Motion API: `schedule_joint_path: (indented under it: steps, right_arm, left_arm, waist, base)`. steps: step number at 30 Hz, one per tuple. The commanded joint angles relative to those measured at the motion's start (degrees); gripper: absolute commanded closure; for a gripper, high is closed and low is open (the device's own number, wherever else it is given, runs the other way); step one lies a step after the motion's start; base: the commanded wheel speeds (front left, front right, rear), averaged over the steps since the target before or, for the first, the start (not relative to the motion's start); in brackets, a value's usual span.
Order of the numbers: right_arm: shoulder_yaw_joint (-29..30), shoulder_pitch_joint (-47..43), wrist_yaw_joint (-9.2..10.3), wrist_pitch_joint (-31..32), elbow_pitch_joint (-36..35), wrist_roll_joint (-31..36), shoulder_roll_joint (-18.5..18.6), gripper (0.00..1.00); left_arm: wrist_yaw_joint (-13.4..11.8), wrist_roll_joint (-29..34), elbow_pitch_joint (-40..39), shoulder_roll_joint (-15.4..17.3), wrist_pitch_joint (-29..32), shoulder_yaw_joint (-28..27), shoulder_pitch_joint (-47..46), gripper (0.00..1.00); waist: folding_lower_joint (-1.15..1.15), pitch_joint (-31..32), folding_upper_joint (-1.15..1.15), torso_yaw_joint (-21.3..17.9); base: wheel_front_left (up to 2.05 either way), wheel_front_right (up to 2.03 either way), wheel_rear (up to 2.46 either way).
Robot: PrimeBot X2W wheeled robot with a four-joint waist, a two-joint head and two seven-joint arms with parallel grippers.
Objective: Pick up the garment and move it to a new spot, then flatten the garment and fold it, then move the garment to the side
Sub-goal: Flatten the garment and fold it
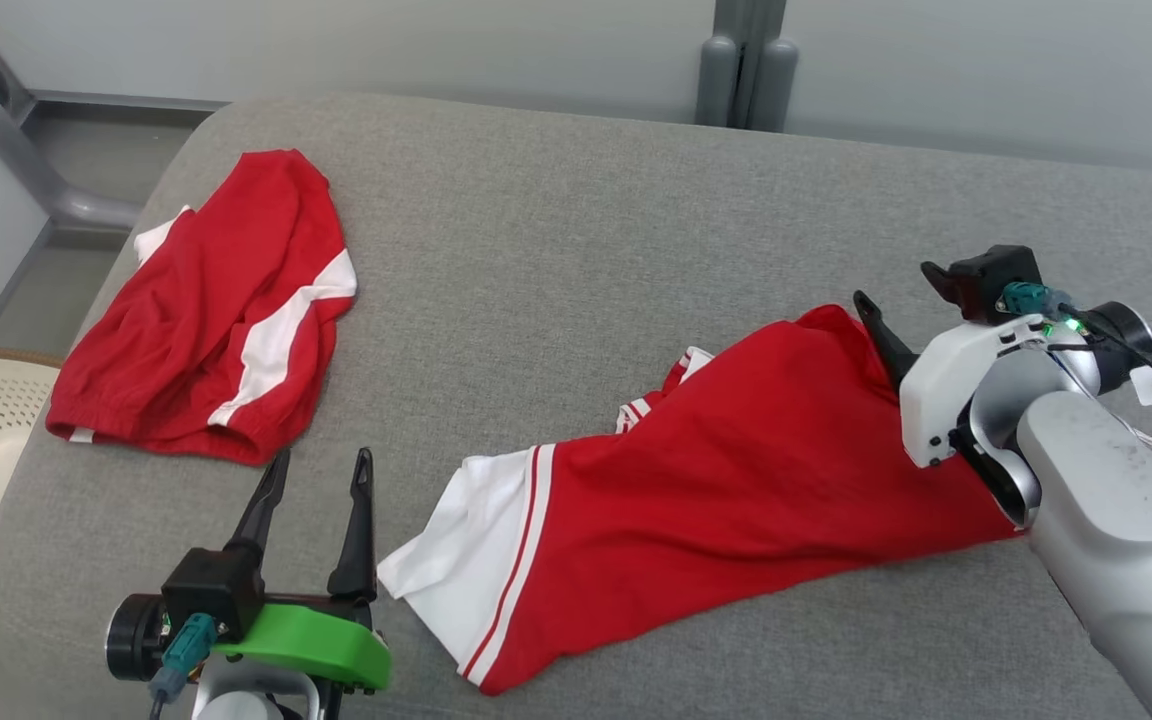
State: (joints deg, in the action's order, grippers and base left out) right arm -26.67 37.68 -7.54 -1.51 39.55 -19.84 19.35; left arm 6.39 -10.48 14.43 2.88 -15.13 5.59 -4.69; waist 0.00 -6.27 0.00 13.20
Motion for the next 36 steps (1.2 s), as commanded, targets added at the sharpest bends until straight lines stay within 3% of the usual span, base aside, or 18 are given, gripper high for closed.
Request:
schedule_joint_path:
  steps: [1,11,12,13,14,15,27,32,36]
  right_arm:
    - [-0.77,1.14,0.1,1.07,2.27,-0.57,0.56,0.0]
    - [-6.85,5.01,0.1,5.81,15.37,-5.37,0.7,0.0]
    - [-7.35,5.17,0.1,6.4,16.4,-6.13,0.55,0.16]
    - [-7.86,5.31,0.1,6.59,16.97,-6.59,0.53,0.56]
    - [-8.45,5.5,0.1,6.43,17.52,-7.02,0.57,0.84]
    - [-8.81,5.66,0.1,5.97,17.86,-7.47,0.64,1.0]
    - [-8.19,14.29,0.1,-10.38,19.44,-9.01,3.05,1.0]
    - [-6.36,16.25,0.1,-13.23,19.09,-9.62,3.35,1.0]
    - [-6.19,12.74,0.1,-13.66,16.55,-10.49,2.58,1.0]
  left_arm:
    - [-0.44,-0.42,0.0,0.05,-0.03,0.21,-1.01,0.0]
    - [-1.34,-1.92,-0.35,0.03,-0.03,2.31,-2.56,0.0]
    - [-1.46,-2.09,-0.32,0.04,-0.03,2.52,-2.77,0.0]
    - [-1.47,-2.23,-0.26,0.03,-0.03,2.68,-2.88,0.0]
    - [-1.58,-2.31,-0.17,0.03,-0.03,2.87,-2.94,0.0]
    - [-1.68,-2.33,-0.11,0.04,-0.03,3.01,-3.01,0.0]
    - [-1.7,-1.58,0.38,0.05,-0.03,2.3,-3.17,0.0]
    - [-1.53,-1.26,0.47,0.05,-0.02,1.46,-2.39,0.0]
    - [-1.42,-1.12,0.71,0.05,-0.03,0.74,-1.34,0.0]
  waist:
    - [0.0,-1.82,0.0,2.07]
    - [0.0,-4.24,0.0,4.86]
    - [0.0,-4.45,0.0,4.99]
    - [0.0,-4.6,0.0,5.07]
    - [0.0,-4.73,0.0,5.14]
    - [0.0,-4.8,0.0,5.17]
    - [0.0,-3.14,0.0,2.57]
    - [0.0,-1.93,0.0,0.77]
    - [0.0,-0.62,0.0,-1.05]
  base:
    - [0.0,0.0,0.0]
    - [0.0,0.0,0.0]
    - [0.0,0.0,0.0]
    - [0.0,0.0,0.0]
    - [0.0,0.0,0.0]
    - [0.0,0.0,0.0]
    - [0.0,0.0,0.0]
    - [0.0,0.0,0.0]
    - [0.0,0.0,0.0]
